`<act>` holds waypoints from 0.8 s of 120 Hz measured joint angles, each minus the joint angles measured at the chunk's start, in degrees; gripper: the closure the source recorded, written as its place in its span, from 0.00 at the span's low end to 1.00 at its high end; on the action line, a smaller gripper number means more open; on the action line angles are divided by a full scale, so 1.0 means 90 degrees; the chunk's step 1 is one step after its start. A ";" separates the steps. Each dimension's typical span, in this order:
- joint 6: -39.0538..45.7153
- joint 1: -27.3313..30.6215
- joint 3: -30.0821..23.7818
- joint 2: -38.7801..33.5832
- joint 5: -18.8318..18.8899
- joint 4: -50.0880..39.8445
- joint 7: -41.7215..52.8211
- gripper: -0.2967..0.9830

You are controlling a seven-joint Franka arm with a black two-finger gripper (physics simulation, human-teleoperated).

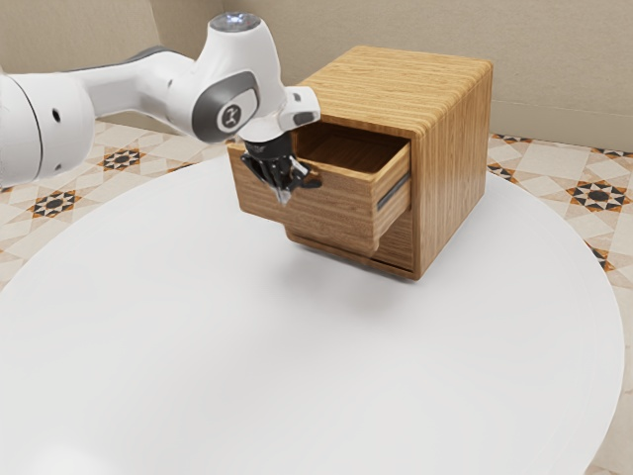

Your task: Push the drawer handle with one arm to close the drawer

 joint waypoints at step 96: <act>0.0104 -0.0075 0.0005 0.1810 0.0233 0.2456 0.0140 0.85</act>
